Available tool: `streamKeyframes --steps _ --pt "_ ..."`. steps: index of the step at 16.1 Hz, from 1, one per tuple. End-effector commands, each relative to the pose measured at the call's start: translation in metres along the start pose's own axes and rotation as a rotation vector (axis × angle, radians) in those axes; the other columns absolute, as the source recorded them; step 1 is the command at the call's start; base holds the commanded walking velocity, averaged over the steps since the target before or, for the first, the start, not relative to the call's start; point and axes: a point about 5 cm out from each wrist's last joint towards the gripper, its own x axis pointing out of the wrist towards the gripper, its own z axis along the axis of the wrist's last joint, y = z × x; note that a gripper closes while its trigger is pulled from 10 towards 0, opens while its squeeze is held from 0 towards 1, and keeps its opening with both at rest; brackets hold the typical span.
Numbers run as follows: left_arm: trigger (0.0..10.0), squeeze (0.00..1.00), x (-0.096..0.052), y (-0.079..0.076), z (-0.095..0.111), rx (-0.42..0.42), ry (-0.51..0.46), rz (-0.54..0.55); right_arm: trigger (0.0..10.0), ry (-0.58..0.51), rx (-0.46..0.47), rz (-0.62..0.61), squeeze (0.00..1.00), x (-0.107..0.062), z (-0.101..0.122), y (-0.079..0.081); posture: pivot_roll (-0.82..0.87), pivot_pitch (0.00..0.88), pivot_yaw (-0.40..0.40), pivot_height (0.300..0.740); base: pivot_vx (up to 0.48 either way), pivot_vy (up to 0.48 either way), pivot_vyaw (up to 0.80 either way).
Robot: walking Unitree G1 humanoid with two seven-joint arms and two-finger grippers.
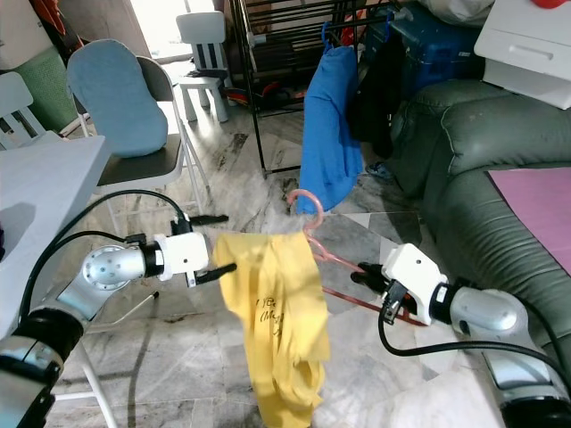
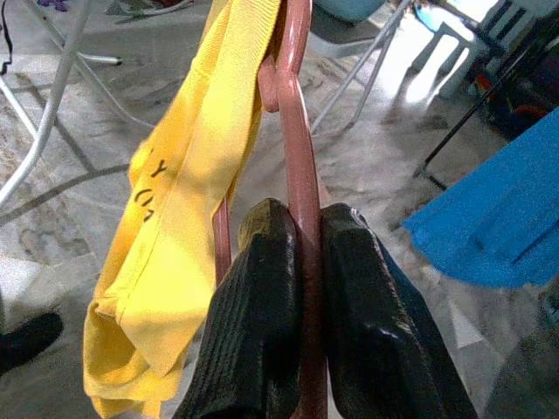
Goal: Hang hanger
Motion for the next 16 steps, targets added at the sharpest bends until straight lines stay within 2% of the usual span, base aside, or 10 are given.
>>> streamKeyframes --steps 1,4,6,9,10,11,12,16 --pt "10.0 1.00 -0.002 0.010 -0.001 0.019 0.027 -0.011 10.0 -0.085 -0.103 -0.006 0.00 0.002 0.024 -0.007 -0.21 0.000 0.094 0.740 0.000 0.000 0.00" --pt "10.0 1.00 -0.001 0.018 -0.002 0.009 0.047 -0.010 10.0 -0.096 -0.193 -0.025 0.00 0.004 0.031 -0.011 -0.22 0.000 0.100 0.740 0.000 0.000 0.00" --pt "10.0 1.00 0.008 0.024 0.002 -0.002 0.060 -0.010 10.0 -0.149 -0.328 -0.091 0.00 0.005 0.049 -0.023 -0.22 0.000 0.108 0.740 0.000 0.000 0.00" --pt "10.0 1.00 0.013 0.027 0.004 -0.005 0.057 -0.009 10.0 -0.166 -0.397 -0.101 0.00 0.006 0.055 -0.024 -0.23 0.000 0.111 0.740 0.000 0.000 0.00" --pt "10.0 0.44 0.017 0.029 0.007 -0.015 0.051 -0.007 10.0 -0.172 -0.444 -0.091 0.00 0.006 0.059 -0.023 -0.23 0.000 0.114 0.740 0.000 0.000 0.00" --pt "10.0 0.44 0.019 0.029 0.008 -0.015 0.049 -0.006 10.0 -0.177 -0.451 -0.084 0.00 0.006 0.060 -0.022 -0.23 0.000 0.115 0.740 0.000 0.000 0.00" --pt "10.0 0.00 0.020 0.031 0.010 -0.016 0.047 -0.002 10.0 -0.181 -0.457 -0.075 0.00 0.006 0.061 -0.021 -0.23 0.000 0.116 0.740 0.000 0.000 0.00" --pt "10.0 0.00 0.025 0.046 0.019 -0.043 0.025 0.075 10.0 -0.168 -0.480 -0.021 0.00 0.007 0.056 -0.012 -0.24 0.000 0.121 0.740 0.000 0.000 0.00"
